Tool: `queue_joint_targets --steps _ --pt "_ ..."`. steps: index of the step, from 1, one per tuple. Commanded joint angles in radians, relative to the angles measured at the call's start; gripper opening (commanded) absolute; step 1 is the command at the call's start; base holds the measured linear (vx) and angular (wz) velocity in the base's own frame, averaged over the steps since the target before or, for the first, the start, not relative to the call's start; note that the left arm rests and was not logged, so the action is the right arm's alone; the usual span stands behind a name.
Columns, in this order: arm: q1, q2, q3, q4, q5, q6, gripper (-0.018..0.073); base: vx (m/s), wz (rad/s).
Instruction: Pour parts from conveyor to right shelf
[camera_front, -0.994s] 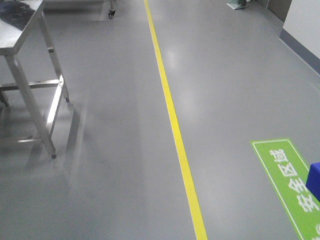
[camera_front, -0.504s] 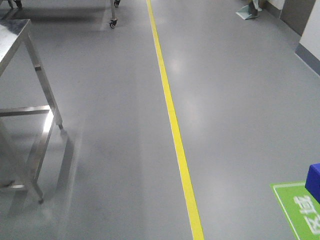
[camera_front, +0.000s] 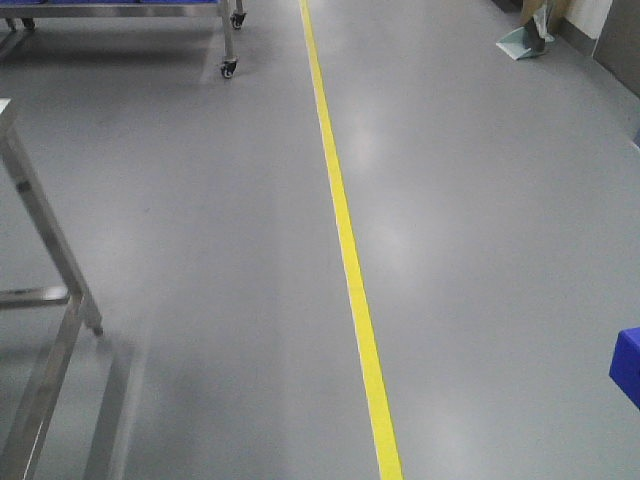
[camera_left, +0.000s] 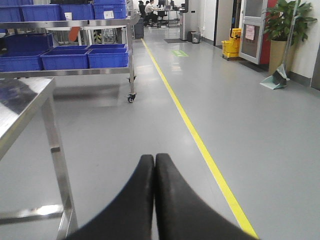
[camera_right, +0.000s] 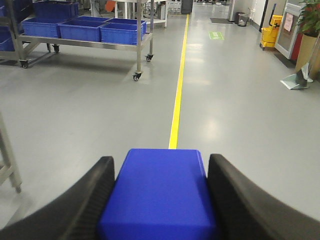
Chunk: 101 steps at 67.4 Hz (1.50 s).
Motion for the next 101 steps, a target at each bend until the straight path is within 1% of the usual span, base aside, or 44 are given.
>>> queue_joint_targets --steps 1,42,101 --pt "0.002 0.012 -0.027 0.014 -0.071 -0.007 -0.0006 0.77 -0.02" --pt "0.002 0.012 -0.027 0.014 -0.071 -0.007 -0.0006 0.78 0.04" --pt "0.002 0.012 -0.027 0.014 -0.072 -0.007 -0.0006 0.73 0.13"
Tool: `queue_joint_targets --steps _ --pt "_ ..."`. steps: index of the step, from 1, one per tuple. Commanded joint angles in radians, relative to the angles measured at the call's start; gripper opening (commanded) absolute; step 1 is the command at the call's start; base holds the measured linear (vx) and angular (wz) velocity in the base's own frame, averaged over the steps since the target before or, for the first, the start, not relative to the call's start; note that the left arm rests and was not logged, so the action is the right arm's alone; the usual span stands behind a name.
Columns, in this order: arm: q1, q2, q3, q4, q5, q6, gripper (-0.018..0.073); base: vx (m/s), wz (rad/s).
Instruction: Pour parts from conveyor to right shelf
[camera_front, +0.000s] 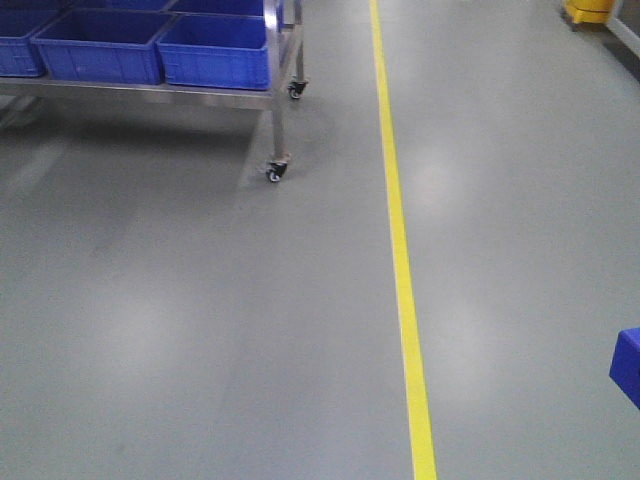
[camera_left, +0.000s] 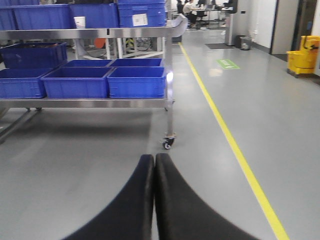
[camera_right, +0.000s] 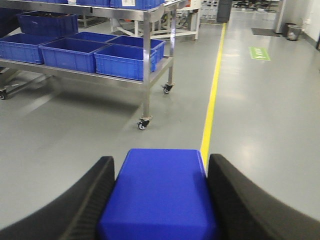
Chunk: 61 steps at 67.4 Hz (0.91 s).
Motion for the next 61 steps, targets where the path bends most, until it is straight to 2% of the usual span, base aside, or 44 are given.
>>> queue_joint_targets --steps 1,22,61 --pt "0.002 0.012 -0.027 0.014 -0.071 -0.007 -0.0006 0.69 0.28" --pt "0.002 0.012 -0.027 0.014 -0.071 -0.007 -0.0006 0.7 0.38" --pt "0.002 0.012 -0.027 0.014 -0.071 -0.007 -0.0006 0.72 0.55"
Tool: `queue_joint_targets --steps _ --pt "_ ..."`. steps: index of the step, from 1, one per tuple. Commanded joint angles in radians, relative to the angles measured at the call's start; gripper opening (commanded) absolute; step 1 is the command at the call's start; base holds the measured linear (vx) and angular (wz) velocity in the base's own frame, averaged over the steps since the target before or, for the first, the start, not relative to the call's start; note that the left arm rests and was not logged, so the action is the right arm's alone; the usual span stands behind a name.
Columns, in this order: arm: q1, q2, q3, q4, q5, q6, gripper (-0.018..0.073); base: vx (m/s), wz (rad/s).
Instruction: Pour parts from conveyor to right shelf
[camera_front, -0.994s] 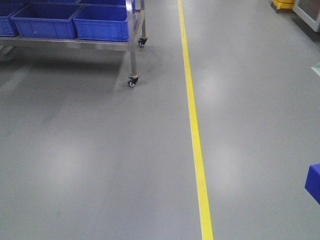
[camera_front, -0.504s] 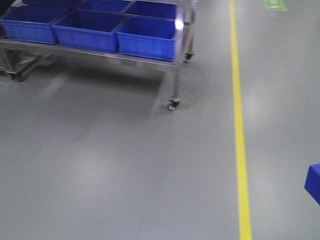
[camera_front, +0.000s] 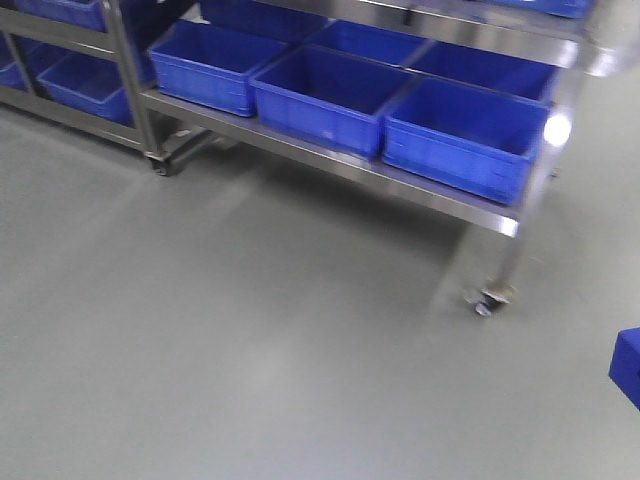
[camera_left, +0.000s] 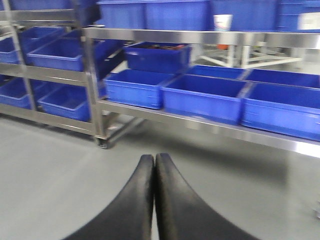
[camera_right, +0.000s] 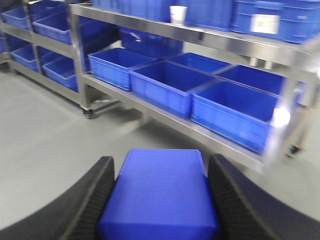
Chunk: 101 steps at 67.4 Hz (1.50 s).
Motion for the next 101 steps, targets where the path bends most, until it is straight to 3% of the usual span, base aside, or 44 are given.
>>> queue_joint_targets --steps 1,101 --pt "0.002 0.012 -0.027 0.014 -0.071 -0.007 -0.0006 0.73 0.51" --pt "0.002 0.012 -0.023 0.014 -0.071 -0.007 -0.0006 0.74 0.52"
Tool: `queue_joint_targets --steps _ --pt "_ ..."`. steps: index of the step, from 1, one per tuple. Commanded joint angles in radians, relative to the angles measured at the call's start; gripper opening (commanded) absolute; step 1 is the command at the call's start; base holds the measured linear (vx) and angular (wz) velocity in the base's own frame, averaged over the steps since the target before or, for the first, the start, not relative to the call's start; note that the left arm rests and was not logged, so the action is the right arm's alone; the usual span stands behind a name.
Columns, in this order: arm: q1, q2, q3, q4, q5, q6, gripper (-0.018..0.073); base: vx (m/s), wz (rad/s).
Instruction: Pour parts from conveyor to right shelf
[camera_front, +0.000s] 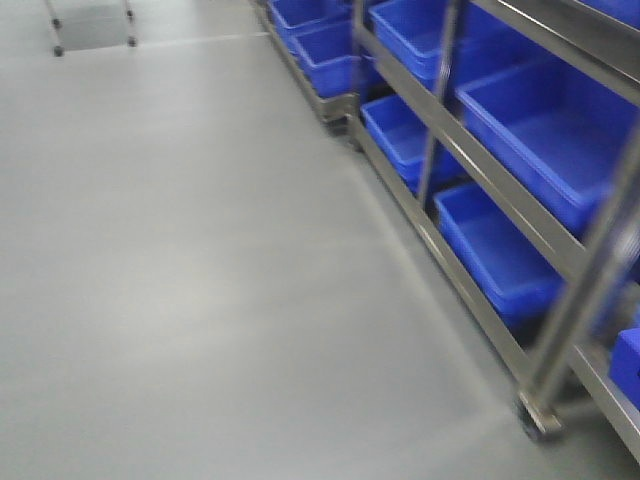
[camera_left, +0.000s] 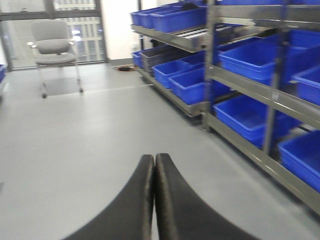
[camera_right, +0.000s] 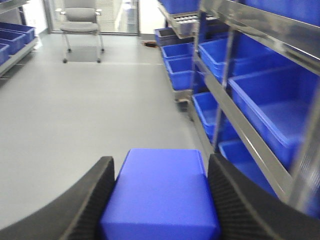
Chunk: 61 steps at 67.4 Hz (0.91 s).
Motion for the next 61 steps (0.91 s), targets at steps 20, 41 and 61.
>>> queue_joint_targets --steps 20,41,61 --pt "0.002 0.012 -0.025 0.014 -0.071 -0.007 -0.0006 0.75 0.38" --pt "0.002 0.012 -0.025 0.014 -0.071 -0.007 -0.0006 0.77 0.32" --pt "0.002 0.012 -0.025 0.014 -0.071 -0.007 -0.0006 0.77 0.11"
